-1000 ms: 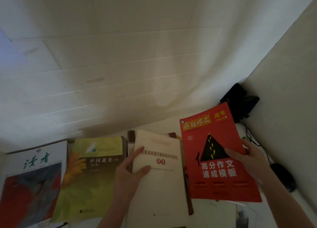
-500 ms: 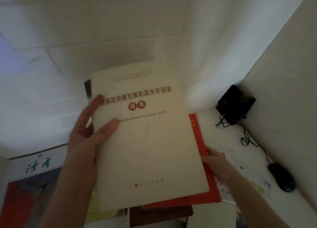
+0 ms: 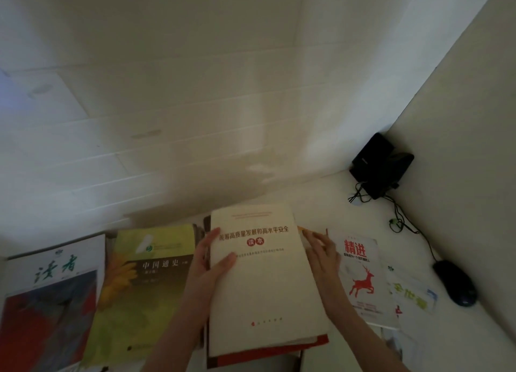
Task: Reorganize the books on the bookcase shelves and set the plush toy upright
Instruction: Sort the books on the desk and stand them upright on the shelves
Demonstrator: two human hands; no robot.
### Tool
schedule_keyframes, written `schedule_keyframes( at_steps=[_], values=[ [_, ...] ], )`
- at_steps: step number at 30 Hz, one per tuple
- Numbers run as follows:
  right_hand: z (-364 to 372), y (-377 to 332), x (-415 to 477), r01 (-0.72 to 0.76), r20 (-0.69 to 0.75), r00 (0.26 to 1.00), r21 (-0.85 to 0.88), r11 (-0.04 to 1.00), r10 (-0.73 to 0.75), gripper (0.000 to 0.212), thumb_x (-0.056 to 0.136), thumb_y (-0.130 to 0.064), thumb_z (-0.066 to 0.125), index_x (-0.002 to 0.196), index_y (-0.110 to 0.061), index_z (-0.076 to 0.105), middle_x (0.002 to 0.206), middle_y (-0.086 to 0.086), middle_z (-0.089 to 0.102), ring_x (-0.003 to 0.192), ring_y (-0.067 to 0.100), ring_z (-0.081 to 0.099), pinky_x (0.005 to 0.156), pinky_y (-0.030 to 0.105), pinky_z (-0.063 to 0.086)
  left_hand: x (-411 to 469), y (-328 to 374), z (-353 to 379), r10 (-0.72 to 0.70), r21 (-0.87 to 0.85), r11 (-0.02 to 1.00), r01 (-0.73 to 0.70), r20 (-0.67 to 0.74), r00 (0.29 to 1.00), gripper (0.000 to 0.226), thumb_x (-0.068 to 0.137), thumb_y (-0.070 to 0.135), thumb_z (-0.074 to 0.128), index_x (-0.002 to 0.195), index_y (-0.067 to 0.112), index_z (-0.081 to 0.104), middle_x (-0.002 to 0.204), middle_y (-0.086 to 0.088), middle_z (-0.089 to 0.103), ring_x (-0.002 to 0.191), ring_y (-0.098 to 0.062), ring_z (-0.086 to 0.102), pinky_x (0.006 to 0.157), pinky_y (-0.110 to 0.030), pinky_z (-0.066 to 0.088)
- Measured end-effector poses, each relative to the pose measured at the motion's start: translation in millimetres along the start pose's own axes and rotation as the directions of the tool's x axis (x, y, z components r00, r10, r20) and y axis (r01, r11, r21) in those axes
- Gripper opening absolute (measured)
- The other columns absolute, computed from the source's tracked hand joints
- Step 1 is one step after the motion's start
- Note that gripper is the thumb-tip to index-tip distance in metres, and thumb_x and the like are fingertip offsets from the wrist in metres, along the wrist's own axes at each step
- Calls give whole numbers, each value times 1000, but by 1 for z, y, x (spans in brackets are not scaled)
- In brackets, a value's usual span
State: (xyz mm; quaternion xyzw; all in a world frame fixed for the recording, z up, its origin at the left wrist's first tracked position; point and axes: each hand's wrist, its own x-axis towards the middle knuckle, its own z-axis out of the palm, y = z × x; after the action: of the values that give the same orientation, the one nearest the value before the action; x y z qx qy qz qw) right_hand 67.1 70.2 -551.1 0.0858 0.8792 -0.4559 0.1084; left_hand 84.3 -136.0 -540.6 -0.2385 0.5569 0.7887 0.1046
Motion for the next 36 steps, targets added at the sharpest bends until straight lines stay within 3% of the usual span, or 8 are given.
schedule_keyframes(
  at_steps=[3, 6, 10, 14, 19, 28, 32, 36],
  values=[
    [-4, 9, -5, 27, 122, 992, -60, 998, -19, 41, 90, -68, 37, 123, -49, 52, 134, -1, 50, 127, 18, 44, 111, 46, 34, 1, -23, 5, 132, 287, 950, -119, -24, 991, 89, 86, -1, 59, 147, 36, 6, 147, 9, 27, 126, -25, 45, 82, -29, 55],
    [-1, 15, -2, -77, 177, 983, 127, 989, 54, 53, 81, -62, 58, 131, -52, 42, 131, -1, 49, 117, 18, 54, 95, 47, 51, 5, -34, 5, 145, 452, 883, -127, -5, 989, 102, 88, 2, 59, 143, 40, -19, 150, 11, 17, 137, -15, 25, 113, -46, 27],
    [10, 10, -5, -130, 189, 976, 105, 986, 108, 73, 89, -25, 62, 141, -48, 17, 134, -7, 27, 120, 14, 43, 103, 42, 44, 11, -40, -3, 33, 484, 875, 9, -79, 996, 99, 86, 20, 65, 149, 26, -11, 150, 0, 28, 133, -25, 36, 108, -52, 35],
    [15, 18, -6, -74, 153, 986, 74, 994, 62, 78, 92, -19, 58, 148, -40, 8, 156, -13, 4, 139, 11, 20, 113, 44, 32, 12, -42, -3, -12, 442, 897, 31, -46, 999, 88, 90, 28, 60, 148, 35, -6, 146, 6, 29, 126, -21, 43, 101, -44, 44],
    [9, 24, -3, -201, 171, 970, 159, 967, 174, 72, 93, -21, 57, 149, -36, 14, 138, -6, 44, 100, 4, 57, 70, 18, 52, 13, -38, 4, 73, 458, 889, -19, -101, 992, 73, 91, 35, 57, 146, 43, 11, 137, 11, 43, 119, -16, 50, 99, -43, 46],
    [29, 10, -15, -154, 179, 975, 129, 980, 129, 76, 95, -25, 54, 151, -37, 4, 146, -10, 33, 126, 14, 45, 104, 45, 43, 12, -48, -8, 127, 560, 828, 17, -217, 968, 59, 95, 27, 50, 147, 33, 23, 131, 6, 53, 111, -19, 56, 99, -45, 46],
    [34, 10, -17, -165, 187, 973, 141, 976, 138, 78, 94, -25, 55, 149, -42, 3, 153, -9, 27, 134, 15, 38, 108, 45, 40, 15, -54, -9, 173, 654, 756, 8, -211, 962, 66, 94, 23, 49, 151, 28, 15, 149, -2, 36, 129, -26, 44, 106, -49, 38],
    [30, 7, -14, -207, 194, 964, 136, 969, 179, 75, 96, -20, 51, 151, -33, 1, 145, -7, 35, 128, 14, 43, 106, 33, 40, 12, -57, 4, 203, 757, 653, -6, -167, 965, 72, 98, 23, 43, 151, 18, -5, 159, 1, -8, 145, -23, 13, 116, -42, 20]
  ],
)
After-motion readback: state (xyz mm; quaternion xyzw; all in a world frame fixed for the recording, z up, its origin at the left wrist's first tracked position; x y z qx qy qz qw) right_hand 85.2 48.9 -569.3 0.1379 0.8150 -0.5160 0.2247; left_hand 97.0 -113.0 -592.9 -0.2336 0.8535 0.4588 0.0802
